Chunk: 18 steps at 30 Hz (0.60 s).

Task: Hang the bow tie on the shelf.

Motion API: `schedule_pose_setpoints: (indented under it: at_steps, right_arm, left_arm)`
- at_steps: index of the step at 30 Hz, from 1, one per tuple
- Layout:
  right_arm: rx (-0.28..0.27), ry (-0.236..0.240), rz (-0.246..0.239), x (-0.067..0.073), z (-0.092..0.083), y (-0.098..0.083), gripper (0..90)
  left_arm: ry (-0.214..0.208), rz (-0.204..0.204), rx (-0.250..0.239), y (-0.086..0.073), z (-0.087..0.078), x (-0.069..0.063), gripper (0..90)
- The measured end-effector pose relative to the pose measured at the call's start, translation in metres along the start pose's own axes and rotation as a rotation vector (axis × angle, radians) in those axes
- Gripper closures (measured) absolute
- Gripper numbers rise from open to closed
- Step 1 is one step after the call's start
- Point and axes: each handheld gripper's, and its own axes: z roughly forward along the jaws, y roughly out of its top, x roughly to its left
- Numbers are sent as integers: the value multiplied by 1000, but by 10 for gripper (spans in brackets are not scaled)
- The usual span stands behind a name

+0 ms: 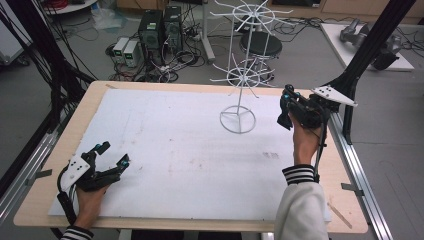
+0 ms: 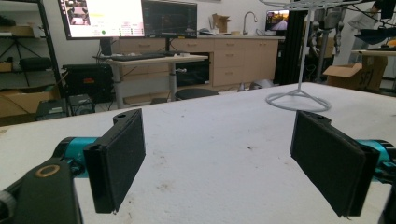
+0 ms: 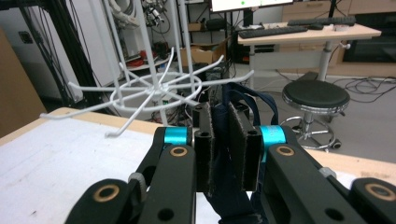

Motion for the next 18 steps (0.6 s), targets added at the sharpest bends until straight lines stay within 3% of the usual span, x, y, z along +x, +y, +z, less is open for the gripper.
schedule_pose_setpoints:
  at_steps: [7, 18]
  right_arm:
    - [6, -17, -53, -3, 6, 13, 809]
    - [27, -32, -75, -3, 22, 29, 809]
  left_arm:
    - [-1, -1, 1, 0, 0, 0, 183]
    - [-3, -2, 3, 0, 0, 0, 184]
